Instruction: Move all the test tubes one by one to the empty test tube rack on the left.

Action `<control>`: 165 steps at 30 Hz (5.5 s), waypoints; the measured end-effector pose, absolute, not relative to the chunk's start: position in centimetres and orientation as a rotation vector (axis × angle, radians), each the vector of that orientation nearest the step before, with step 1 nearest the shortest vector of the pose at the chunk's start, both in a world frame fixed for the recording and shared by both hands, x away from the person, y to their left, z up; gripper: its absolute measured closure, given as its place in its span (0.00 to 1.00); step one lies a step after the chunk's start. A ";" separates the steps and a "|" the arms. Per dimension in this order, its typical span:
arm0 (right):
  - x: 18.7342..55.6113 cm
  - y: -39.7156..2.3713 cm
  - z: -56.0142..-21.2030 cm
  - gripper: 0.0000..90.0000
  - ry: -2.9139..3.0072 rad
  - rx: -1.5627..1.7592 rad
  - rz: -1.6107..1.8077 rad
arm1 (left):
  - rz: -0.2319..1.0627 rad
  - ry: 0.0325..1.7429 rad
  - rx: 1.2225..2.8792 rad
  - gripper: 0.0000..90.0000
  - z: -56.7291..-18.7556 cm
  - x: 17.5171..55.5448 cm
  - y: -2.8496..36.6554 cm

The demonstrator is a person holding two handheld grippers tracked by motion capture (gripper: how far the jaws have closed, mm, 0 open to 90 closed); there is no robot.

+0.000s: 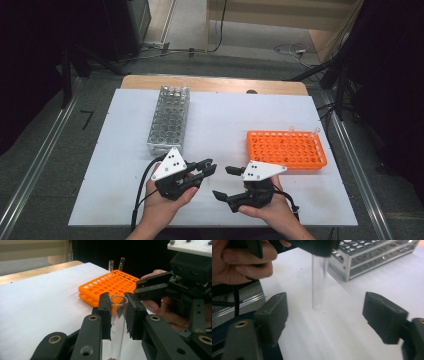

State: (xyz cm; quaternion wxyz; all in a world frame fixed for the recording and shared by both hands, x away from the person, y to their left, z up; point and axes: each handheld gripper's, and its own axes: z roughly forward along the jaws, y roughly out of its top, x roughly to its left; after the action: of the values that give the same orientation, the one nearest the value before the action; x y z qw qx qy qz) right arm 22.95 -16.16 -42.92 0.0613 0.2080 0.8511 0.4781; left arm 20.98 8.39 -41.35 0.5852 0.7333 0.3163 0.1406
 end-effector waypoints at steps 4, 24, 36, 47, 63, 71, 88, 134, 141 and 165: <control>22.9 -17.6 -42.9 0.07 2.570 0.644 1.452 | 0.335 0.757 1.700 0.84 -41.2 21.3 9.1; 22.9 -25.5 -43.4 0.00 2.434 0.811 1.420 | 0.410 0.855 1.626 0.84 -39.0 25.9 12.8; 22.5 -29.7 -43.9 0.00 2.351 0.907 1.396 | 0.466 0.911 1.607 0.84 -38.2 29.9 14.1; 22.4 -31.8 -44.6 0.00 2.340 0.961 1.361 | 0.504 0.968 1.582 0.84 -38.1 33.8 15.0; 22.4 -31.9 -44.6 0.00 2.331 0.974 1.380 | 0.562 1.067 1.523 0.84 -38.2 39.7 15.9; 22.4 -32.1 -44.7 0.00 2.325 0.983 1.382 | 0.617 1.120 1.520 0.84 -38.5 42.4 15.9; 22.4 -32.6 -44.6 0.00 2.311 0.999 1.399 | 0.638 1.215 1.502 0.84 -41.1 46.2 15.6; 22.4 -32.8 -44.6 0.00 2.308 0.998 1.390 | 0.696 1.273 1.698 0.80 -41.8 45.7 13.6; 22.4 -32.8 -44.5 0.00 2.304 0.995 1.393 | 0.634 1.279 1.652 0.72 -41.7 45.5 14.2; 23.3 -32.5 -44.0 0.00 2.271 1.016 1.417 | 0.452 1.086 1.584 0.00 -39.9 34.3 15.8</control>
State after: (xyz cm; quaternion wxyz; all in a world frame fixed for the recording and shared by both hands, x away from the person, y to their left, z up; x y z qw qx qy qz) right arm 23.26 -32.48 -43.99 0.1388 0.3514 0.7855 0.4902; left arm 34.27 15.80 -39.95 0.5515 0.6698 0.4591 0.1909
